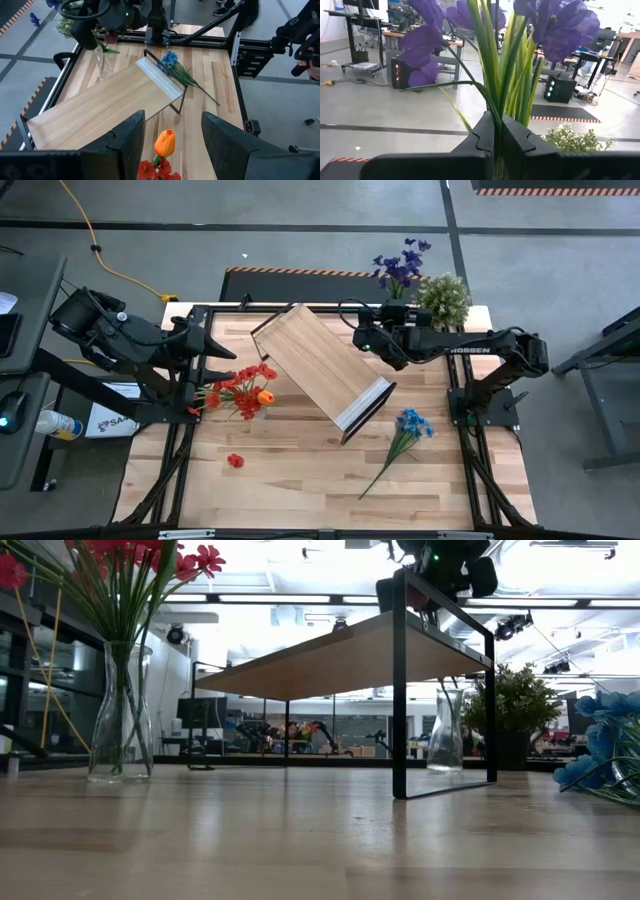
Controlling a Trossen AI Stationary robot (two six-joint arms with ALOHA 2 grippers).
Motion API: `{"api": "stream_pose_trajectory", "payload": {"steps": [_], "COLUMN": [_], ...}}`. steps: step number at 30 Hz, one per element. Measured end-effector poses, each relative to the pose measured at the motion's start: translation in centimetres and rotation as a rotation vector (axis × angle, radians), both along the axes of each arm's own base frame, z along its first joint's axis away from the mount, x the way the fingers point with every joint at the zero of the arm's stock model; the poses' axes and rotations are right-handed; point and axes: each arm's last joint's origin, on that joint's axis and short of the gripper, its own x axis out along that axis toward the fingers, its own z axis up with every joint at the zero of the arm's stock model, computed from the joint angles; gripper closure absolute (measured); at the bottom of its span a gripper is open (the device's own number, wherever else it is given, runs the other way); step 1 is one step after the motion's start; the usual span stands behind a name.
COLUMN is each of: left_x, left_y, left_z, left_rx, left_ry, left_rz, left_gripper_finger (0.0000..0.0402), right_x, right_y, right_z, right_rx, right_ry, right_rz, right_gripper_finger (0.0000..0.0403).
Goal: Pick and place flowers into a vace then onto a shelf
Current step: Put the purple flowers into the top transparent vase
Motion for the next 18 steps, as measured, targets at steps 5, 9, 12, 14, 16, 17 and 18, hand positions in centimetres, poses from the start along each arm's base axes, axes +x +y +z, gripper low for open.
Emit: {"api": "stream_pose_trajectory", "payload": {"steps": [5, 9, 12, 14, 16, 17, 18], "left_x": [0.0, 0.0, 0.0, 0.0, 0.0, 0.0, 0.0], "left_y": [0.0, 0.0, 0.0, 0.0, 0.0, 0.0, 0.0], "left_z": [0.0, 0.0, 0.0, 0.0, 0.0, 0.0, 0.0], "left_rx": [0.000, 0.000, 0.000, 0.000, 0.000, 0.001, 0.001], "left_ry": [0.000, 0.000, 0.000, 0.000, 0.000, 0.000, 0.000], "left_rz": [0.000, 0.000, 0.001, 0.001, 0.000, 0.000, 0.001], "left_gripper_finger": [0.0172, 0.0172, 0.0172, 0.0172, 0.0172, 0.0172, 0.0172], "right_x": [-0.2, -0.3, -0.2, -0.2, -0.2, -0.3, -0.3], "right_y": [-0.5, -0.9, -1.1, -1.2, -1.4, -1.5, -1.5], "right_z": [-0.1, -0.1, 0.1, 0.1, 0.2, 0.2, 0.2], "right_rx": [0.005, 0.004, -0.003, -0.006, -0.008, -0.008, -0.008], "right_ry": [-0.002, -0.010, -0.042, -0.052, -0.056, -0.057, -0.058], "right_rz": [-0.015, -0.028, -0.035, -0.038, -0.044, -0.047, -0.049], "right_gripper_finger": [0.0399, 0.0396, 0.0388, 0.0387, 0.0389, 0.0391, 0.0393]}}
